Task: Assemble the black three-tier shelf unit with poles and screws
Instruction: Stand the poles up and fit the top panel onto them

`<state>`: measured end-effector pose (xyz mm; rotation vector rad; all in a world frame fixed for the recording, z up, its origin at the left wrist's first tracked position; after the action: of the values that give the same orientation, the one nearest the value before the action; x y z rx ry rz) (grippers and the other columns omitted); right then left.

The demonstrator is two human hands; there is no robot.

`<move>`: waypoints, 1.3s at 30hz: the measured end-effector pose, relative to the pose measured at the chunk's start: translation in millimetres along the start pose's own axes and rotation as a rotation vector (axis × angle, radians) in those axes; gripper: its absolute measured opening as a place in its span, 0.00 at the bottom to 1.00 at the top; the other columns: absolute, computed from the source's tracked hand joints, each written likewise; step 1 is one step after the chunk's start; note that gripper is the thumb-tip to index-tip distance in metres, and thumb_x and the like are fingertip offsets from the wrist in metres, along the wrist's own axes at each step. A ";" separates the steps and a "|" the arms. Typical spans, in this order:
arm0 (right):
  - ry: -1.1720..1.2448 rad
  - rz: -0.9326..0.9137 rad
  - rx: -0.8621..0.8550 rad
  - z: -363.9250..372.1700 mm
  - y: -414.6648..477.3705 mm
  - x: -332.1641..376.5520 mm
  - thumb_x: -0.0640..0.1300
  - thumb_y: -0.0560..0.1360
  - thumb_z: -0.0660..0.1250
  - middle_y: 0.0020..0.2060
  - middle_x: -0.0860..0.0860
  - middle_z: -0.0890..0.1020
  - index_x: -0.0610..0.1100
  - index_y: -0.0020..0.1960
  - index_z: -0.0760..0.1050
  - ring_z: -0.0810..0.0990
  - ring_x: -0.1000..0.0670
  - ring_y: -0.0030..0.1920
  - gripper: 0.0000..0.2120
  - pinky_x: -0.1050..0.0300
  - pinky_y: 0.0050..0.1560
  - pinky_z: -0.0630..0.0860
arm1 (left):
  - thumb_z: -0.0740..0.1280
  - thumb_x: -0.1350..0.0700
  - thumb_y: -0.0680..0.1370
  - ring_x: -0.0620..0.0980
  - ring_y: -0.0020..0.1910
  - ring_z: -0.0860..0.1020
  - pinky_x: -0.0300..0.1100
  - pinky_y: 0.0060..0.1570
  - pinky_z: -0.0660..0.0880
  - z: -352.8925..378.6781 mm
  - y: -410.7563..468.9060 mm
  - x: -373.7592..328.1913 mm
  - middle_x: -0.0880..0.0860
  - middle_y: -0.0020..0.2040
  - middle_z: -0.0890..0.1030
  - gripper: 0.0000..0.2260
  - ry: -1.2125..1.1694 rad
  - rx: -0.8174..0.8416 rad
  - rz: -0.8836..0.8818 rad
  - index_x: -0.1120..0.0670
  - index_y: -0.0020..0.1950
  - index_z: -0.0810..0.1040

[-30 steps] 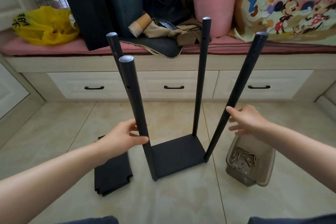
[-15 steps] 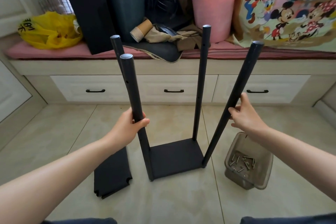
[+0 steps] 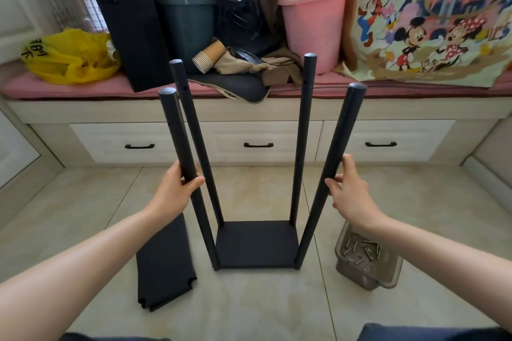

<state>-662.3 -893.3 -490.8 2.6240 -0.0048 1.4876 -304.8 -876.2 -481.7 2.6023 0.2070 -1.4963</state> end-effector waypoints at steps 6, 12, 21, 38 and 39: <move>-0.109 -0.007 -0.004 11.8 6.8 6.5 0.39 0.83 0.59 0.41 0.52 0.76 0.54 0.64 0.60 0.77 0.51 0.39 0.16 0.46 0.45 0.78 | 0.68 0.61 0.81 0.54 0.53 0.80 0.46 0.57 0.77 3.1 -6.2 -1.2 0.58 0.51 0.79 0.06 0.028 0.014 0.021 0.57 0.56 0.73; -0.196 0.006 0.030 23.2 9.9 9.7 0.40 0.83 0.59 0.42 0.46 0.78 0.52 0.67 0.58 0.75 0.51 0.37 0.17 0.49 0.41 0.75 | 0.67 0.60 0.82 0.53 0.53 0.79 0.44 0.56 0.76 10.7 -3.7 -0.9 0.56 0.50 0.79 0.07 0.040 0.050 0.024 0.57 0.58 0.72; -0.219 -0.020 0.055 39.1 14.2 19.0 0.39 0.83 0.58 0.39 0.47 0.77 0.49 0.69 0.58 0.76 0.51 0.36 0.17 0.61 0.29 0.67 | 0.67 0.59 0.82 0.50 0.55 0.78 0.42 0.57 0.74 15.7 3.5 3.0 0.49 0.51 0.77 0.11 0.040 0.068 0.045 0.55 0.64 0.72; -0.267 0.282 0.191 47.8 -10.6 -22.0 0.40 0.82 0.60 0.50 0.46 0.76 0.39 0.67 0.65 0.78 0.46 0.50 0.15 0.52 0.50 0.76 | 0.67 0.58 0.82 0.52 0.59 0.78 0.52 0.62 0.77 0.3 1.2 25.9 0.52 0.59 0.79 0.13 0.146 0.131 0.001 0.54 0.67 0.73; -0.269 0.334 0.217 53.5 -14.1 -28.4 0.41 0.81 0.61 0.48 0.46 0.76 0.39 0.65 0.66 0.78 0.47 0.49 0.14 0.51 0.50 0.78 | 0.67 0.58 0.82 0.53 0.59 0.78 0.53 0.62 0.78 -0.7 0.4 29.3 0.52 0.60 0.79 0.13 0.147 0.135 -0.013 0.55 0.67 0.74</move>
<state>-630.3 -887.0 -543.8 3.1049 -0.3413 1.2652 -289.5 -874.9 -506.7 2.8258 0.1421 -1.3682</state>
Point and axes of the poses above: each hand's wrist, its own y-axis towards the middle knuckle, its own z-axis out of the palm, x = y × z, the point moved 10 cm from there along y, towards the middle knuckle
